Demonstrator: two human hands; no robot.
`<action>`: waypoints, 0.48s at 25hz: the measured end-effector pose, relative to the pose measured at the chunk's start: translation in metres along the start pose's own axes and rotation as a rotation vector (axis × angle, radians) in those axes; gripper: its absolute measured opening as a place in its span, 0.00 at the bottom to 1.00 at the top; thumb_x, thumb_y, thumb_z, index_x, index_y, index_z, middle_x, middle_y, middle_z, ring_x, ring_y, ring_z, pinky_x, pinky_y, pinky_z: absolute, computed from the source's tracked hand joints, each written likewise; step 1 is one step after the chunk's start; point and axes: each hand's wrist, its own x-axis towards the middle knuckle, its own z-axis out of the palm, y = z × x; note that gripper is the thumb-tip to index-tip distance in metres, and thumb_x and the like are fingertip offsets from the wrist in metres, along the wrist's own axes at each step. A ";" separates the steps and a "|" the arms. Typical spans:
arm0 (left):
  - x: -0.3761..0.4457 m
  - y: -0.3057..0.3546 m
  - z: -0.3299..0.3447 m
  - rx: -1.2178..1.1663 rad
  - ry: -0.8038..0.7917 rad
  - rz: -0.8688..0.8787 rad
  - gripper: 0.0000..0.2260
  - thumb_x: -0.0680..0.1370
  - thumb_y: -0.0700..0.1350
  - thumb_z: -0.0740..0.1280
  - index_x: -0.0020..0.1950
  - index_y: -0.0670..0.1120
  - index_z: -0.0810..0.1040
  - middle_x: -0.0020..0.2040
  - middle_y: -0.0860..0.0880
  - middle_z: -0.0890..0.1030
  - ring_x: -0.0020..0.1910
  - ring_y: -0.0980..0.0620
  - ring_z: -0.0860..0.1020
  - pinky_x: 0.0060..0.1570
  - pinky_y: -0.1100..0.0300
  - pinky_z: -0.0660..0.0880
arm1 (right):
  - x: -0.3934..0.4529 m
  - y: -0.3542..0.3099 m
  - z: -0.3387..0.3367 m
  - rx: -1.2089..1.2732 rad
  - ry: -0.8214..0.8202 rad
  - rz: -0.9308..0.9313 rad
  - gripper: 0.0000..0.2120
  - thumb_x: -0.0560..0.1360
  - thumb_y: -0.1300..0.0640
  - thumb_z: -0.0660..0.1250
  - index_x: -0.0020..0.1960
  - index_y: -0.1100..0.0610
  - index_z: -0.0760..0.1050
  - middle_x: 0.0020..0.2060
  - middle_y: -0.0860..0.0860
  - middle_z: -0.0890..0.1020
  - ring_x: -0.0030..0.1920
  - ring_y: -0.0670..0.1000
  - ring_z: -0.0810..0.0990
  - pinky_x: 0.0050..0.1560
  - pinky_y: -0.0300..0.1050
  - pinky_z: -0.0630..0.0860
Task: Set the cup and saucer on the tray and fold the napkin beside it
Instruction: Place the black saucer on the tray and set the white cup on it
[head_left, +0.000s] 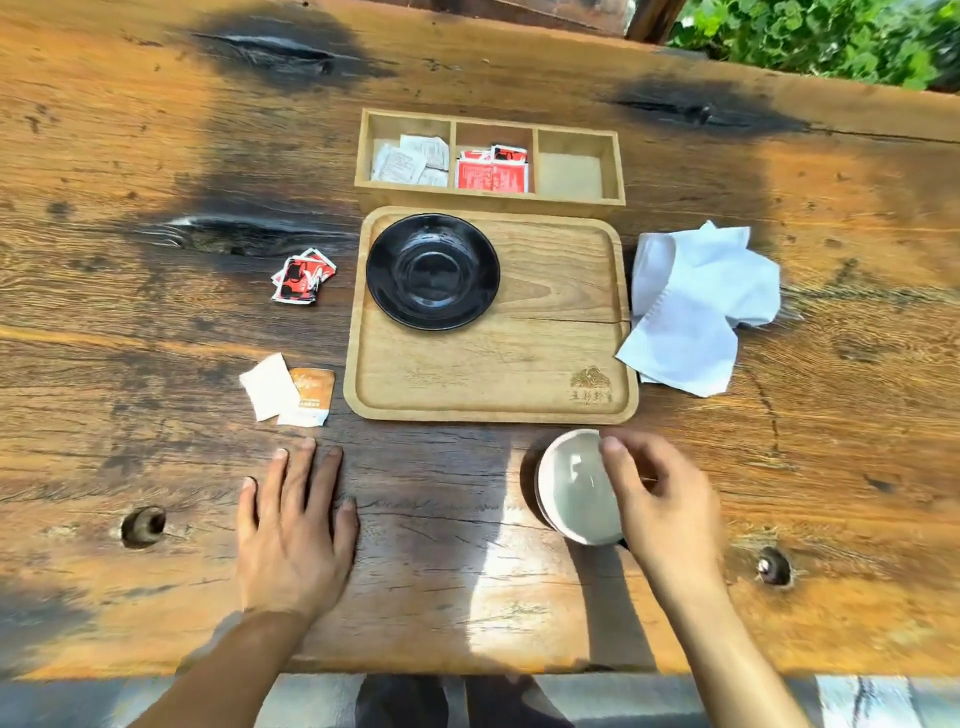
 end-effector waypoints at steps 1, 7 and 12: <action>0.000 0.001 -0.001 0.002 0.003 -0.003 0.25 0.76 0.54 0.53 0.73 0.49 0.67 0.74 0.45 0.68 0.75 0.43 0.61 0.71 0.42 0.54 | -0.009 0.008 -0.003 -0.005 0.040 0.012 0.06 0.75 0.49 0.66 0.47 0.48 0.80 0.43 0.44 0.83 0.42 0.46 0.80 0.42 0.43 0.73; -0.001 0.003 -0.002 0.006 0.019 -0.002 0.26 0.77 0.55 0.51 0.73 0.49 0.66 0.75 0.45 0.67 0.75 0.42 0.61 0.72 0.40 0.54 | -0.047 0.051 -0.004 0.072 0.144 0.205 0.07 0.71 0.47 0.69 0.41 0.46 0.71 0.41 0.44 0.79 0.42 0.48 0.79 0.38 0.41 0.69; -0.003 0.003 0.000 0.010 0.032 0.008 0.26 0.77 0.54 0.51 0.74 0.48 0.65 0.75 0.44 0.66 0.75 0.42 0.61 0.72 0.40 0.54 | -0.060 0.071 0.010 0.262 0.144 0.371 0.11 0.69 0.45 0.71 0.46 0.47 0.72 0.45 0.49 0.79 0.50 0.55 0.79 0.53 0.56 0.75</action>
